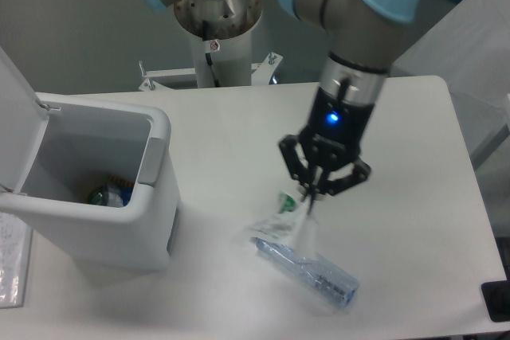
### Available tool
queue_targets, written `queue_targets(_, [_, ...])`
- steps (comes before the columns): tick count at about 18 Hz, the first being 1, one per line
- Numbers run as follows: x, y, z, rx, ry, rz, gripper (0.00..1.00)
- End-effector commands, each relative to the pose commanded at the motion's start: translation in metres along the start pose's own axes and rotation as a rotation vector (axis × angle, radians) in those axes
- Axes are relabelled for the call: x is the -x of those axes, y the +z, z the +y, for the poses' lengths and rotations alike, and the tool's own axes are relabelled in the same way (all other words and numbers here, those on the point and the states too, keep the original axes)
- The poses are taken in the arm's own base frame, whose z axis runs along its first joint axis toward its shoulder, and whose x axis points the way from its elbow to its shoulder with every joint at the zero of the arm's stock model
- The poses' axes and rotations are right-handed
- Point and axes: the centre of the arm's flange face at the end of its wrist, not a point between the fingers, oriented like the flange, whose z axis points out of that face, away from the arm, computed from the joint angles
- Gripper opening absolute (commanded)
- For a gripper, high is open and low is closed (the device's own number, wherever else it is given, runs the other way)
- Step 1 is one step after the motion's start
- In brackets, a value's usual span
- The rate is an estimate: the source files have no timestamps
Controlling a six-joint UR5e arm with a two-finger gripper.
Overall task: Place the trash in the trash can
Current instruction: 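Carry the held wrapper over the white trash bin opening, then open the gripper to drop the wrapper into the bin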
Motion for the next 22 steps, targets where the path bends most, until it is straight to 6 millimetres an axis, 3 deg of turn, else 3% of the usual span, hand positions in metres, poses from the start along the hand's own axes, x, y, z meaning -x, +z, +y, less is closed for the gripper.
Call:
queue_targets(5, [-0.078, -0.004, -0.026, -0.01, 0.052, 0.058, 0.0])
queue_targets(8, [-0.119, -0.011, -0.026, 0.005, 0.075, 0.098, 0.0])
queue_targets(10, [-0.142, -0.007, -0.023, 0.014, 0.092, 0.123, 0.07])
queue_targets(12, [-0.157, 0.001, -0.014, 0.028, 0.095, 0.147, 0.31])
queue_targets(14, [-0.169, 0.012, -0.009, 0.035, 0.098, 0.181, 0.66])
queue_targets(15, [-0.172, 0.016, -0.008, 0.04, 0.102, 0.187, 0.91])
queue_targets(17, [-0.172, 0.019, -0.008, 0.043, 0.1, 0.191, 1.0])
queue_targets(22, [-0.166, 0.014, -0.017, 0.027, 0.063, 0.181, 1.0])
